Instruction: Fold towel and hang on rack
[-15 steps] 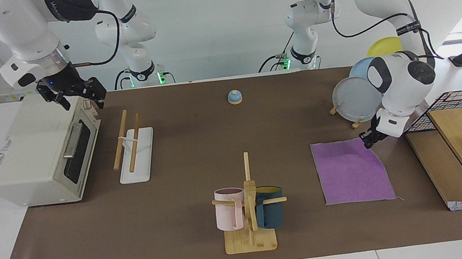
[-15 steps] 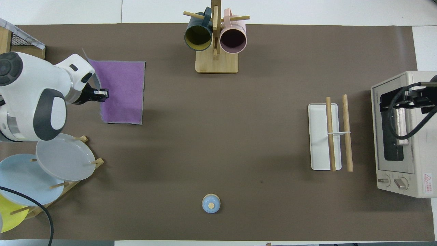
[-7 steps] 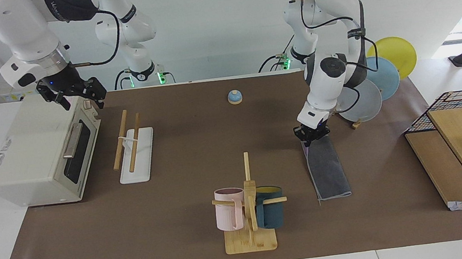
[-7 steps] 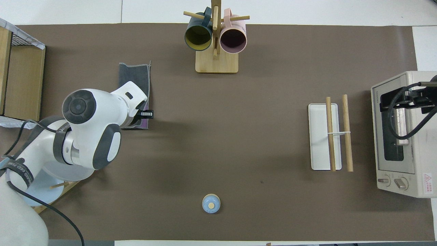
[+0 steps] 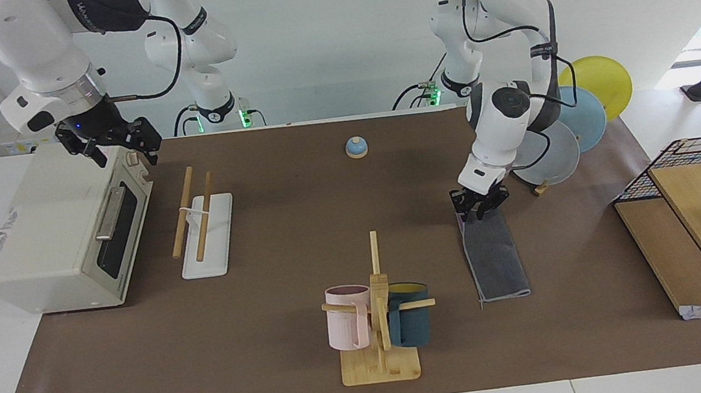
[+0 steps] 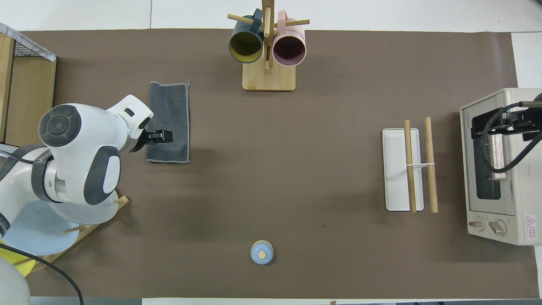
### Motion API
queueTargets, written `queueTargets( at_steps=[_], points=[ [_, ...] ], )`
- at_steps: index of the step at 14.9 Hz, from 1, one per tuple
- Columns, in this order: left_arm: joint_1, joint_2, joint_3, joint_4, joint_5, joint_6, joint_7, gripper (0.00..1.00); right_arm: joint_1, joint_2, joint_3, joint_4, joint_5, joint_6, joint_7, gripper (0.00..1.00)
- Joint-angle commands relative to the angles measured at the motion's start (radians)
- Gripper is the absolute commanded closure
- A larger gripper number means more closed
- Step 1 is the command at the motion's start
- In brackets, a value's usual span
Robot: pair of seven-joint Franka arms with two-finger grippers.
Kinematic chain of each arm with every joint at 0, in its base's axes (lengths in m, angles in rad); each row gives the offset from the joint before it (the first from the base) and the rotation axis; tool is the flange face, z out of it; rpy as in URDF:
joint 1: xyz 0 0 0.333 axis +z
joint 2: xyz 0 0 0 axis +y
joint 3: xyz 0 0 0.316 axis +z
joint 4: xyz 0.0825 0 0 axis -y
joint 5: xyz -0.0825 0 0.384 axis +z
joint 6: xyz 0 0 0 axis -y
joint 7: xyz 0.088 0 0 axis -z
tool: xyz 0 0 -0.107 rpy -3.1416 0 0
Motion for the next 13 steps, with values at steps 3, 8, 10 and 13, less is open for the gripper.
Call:
queueTargets(
  at_steps=[3,8,10,13],
  points=[
    [0.095,0.066,-0.004,0.042,-0.275,-0.017,0.272,0.00,-0.011,-0.016,0.004,-0.016,0.011,-0.001,-0.016,0.00],
    [0.107,0.164,-0.009,0.097,-0.313,-0.016,0.302,0.00,-0.011,-0.016,0.004,-0.016,0.011,-0.001,-0.016,0.00],
    [0.107,0.176,-0.011,0.095,-0.319,-0.017,0.302,0.00,-0.011,-0.016,0.004,-0.016,0.011,-0.001,-0.016,0.00],
    [0.099,0.176,-0.012,0.095,-0.333,-0.014,0.302,0.10,-0.011,-0.016,0.004,-0.016,0.011,-0.001,-0.016,0.00]
  ],
)
